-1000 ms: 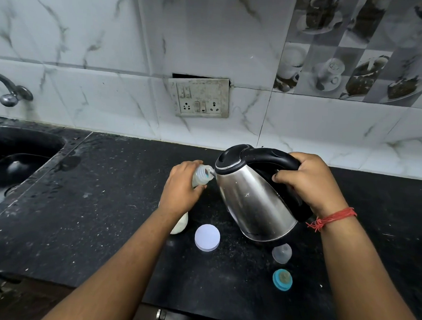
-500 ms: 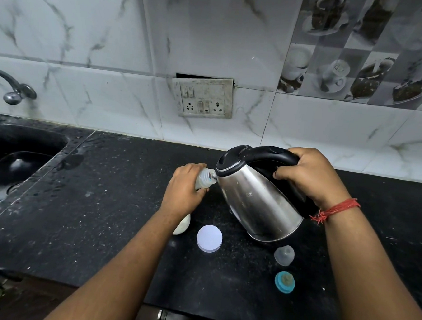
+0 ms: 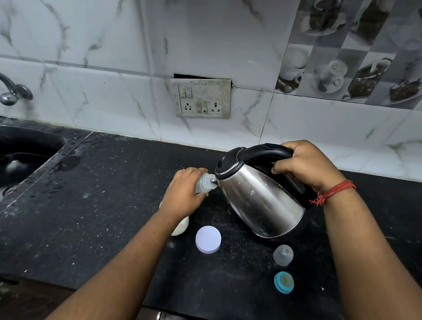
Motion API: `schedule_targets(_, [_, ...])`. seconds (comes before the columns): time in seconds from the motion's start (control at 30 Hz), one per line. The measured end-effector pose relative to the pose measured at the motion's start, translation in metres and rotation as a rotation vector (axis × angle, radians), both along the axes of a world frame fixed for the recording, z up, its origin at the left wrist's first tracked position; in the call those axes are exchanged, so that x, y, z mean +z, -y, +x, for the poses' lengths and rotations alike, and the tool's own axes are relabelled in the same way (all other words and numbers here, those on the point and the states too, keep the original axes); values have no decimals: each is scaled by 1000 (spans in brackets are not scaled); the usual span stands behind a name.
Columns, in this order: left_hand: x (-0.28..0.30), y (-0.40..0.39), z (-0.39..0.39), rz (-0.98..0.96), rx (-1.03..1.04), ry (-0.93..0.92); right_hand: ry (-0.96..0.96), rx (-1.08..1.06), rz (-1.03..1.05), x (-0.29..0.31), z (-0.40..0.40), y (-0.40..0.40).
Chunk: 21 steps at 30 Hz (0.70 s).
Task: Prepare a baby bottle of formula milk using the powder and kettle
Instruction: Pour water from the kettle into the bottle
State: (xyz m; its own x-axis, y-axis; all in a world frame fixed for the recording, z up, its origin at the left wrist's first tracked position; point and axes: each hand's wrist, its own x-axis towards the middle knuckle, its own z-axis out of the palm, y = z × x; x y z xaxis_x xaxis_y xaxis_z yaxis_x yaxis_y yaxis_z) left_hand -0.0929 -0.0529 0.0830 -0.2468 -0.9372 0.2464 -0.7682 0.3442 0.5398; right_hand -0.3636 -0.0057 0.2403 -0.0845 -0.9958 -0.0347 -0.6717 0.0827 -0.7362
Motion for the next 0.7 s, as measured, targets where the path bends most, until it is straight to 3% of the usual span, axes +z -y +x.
schedule_targets(0.7, [1, 7, -1, 15, -3, -21, -48, 41, 4, 14, 3, 10])
